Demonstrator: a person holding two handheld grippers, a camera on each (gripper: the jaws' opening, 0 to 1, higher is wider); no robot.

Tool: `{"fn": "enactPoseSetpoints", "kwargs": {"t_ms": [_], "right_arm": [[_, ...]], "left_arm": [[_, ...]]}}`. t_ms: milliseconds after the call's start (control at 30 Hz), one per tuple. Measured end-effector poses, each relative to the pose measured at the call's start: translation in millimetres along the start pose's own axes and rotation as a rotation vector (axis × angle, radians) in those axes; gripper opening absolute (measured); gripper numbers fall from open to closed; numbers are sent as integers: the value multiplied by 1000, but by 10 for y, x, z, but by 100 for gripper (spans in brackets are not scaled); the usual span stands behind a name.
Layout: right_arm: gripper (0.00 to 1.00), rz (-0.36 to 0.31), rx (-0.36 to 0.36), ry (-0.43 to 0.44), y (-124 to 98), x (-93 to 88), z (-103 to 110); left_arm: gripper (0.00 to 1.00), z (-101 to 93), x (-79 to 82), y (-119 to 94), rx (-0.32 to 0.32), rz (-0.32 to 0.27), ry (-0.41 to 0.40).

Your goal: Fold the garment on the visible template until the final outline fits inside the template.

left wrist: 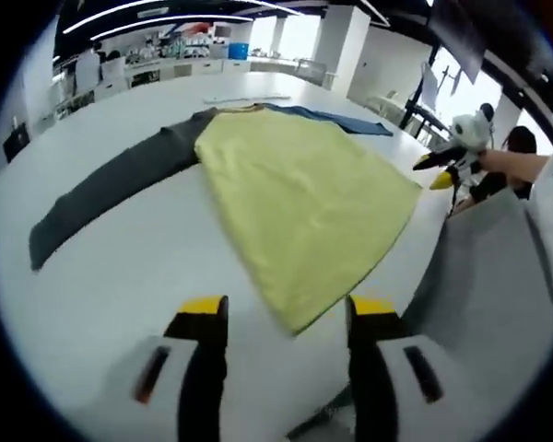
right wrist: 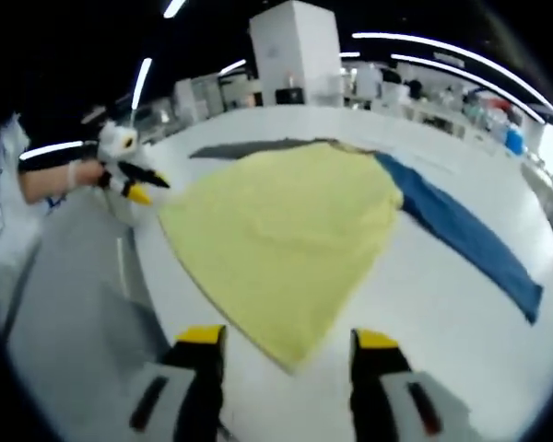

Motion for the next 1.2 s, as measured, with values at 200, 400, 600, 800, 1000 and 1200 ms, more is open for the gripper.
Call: {"fn": "enactPoseSetpoints", "kwargs": {"t_ms": [200, 400, 600, 800, 1000, 1200], "right_arm": [[79, -97, -18, 45, -90, 145, -87], [99, -161, -12, 65, -157, 241, -154], [100, -162, -50, 83, -222, 255, -263], [99, -198, -88, 107, -310, 273, -481], [95, -250, -157, 160, -483, 321, -826], [91, -273, -224, 210, -664, 293, -1157]], "left_arm": [[79, 114, 271, -47, 44, -151, -63], [93, 142, 455, -112, 4, -230, -111], [99, 63, 486, -80, -40, -230, -116], [99, 84, 534, -89, -48, -246, -123], [97, 121, 584, -72, -47, -265, -162], [95, 137, 640, -84, -48, -296, -199]]}}
Point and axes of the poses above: the point that each gripper's makers call its tool centre point, and the gripper's own axes: y roughly forward along the fingers, z roughly to its left, x roughly out of its top, the point moved 4 cm from there along -y, roughly backward along the fingers, and after that the axes turned 10 degrees about x, right-handed, at the moved point
